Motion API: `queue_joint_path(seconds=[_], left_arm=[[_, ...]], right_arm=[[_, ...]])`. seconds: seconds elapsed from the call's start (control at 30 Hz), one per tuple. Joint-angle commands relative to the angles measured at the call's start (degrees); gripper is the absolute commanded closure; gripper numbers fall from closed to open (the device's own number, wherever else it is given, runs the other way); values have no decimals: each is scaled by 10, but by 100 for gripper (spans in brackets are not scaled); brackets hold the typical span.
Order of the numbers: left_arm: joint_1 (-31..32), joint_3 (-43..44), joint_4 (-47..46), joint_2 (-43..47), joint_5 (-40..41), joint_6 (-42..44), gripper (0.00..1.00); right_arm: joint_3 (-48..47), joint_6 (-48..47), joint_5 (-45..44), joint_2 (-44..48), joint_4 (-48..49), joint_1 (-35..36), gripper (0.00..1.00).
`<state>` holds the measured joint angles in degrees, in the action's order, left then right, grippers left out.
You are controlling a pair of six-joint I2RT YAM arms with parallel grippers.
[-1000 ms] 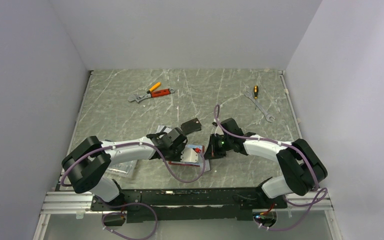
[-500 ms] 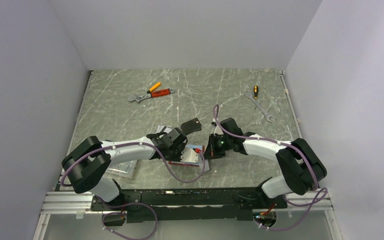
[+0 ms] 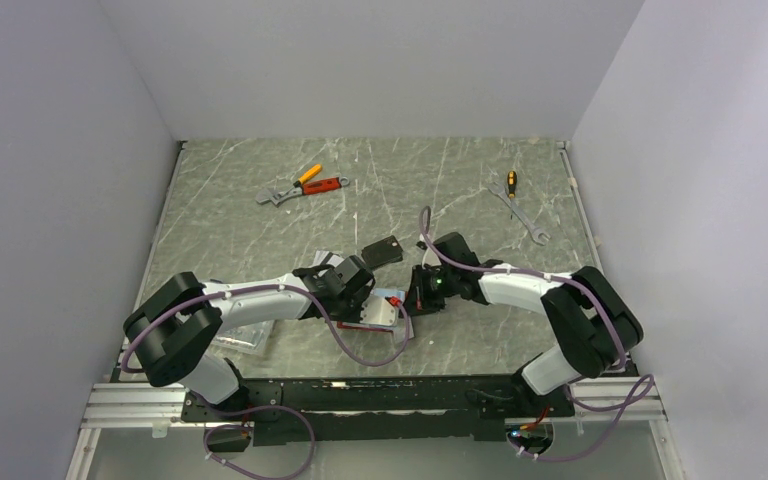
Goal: Put the credit cards into the card holder
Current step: Open the card holder at the center of the board.
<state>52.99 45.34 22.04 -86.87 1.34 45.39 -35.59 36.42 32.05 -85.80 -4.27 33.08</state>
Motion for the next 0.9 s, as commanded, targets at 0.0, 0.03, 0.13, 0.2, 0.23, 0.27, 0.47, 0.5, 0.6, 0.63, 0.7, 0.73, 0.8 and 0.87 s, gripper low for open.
queue_joint_path(seconds=[0.0,0.03,0.13,0.2,0.23,0.27,0.47,0.5,0.6,0.63,0.7,0.73,0.8,0.87], left_arm=[[4,4,-5,9,4,5,88],[4,3,-4,11,5,6,88],[4,3,-1,19,6,9,88],[2,5,4,27,4,9,88],[1,8,8,32,1,7,88],[-2,12,16,38,-3,3,88],[-30,36,57,66,-51,-36,88],[-37,39,65,72,-61,-47,87],[-61,51,88,90,-98,-82,86],[-73,58,95,93,-119,-96,86],[-94,71,105,93,-143,-136,84],[-105,80,111,87,-157,-154,82],[-127,99,128,73,-193,-192,79],[-153,116,138,57,-243,-223,73]], right_arm=[[-42,3,11,-10,27,12,100],[-50,3,12,-10,25,15,100],[-62,8,18,-3,29,20,100],[-65,17,23,4,38,22,100],[-67,20,25,3,40,22,100],[-68,22,26,0,48,24,100],[-75,38,32,-50,90,45,100],[-76,42,33,-56,97,47,100],[-82,51,35,-70,117,54,100],[-85,52,36,-77,122,55,100],[-92,53,36,-86,123,57,100],[-94,54,36,-90,124,57,100],[-95,53,36,-94,124,58,100],[-95,50,33,-94,120,58,100]])
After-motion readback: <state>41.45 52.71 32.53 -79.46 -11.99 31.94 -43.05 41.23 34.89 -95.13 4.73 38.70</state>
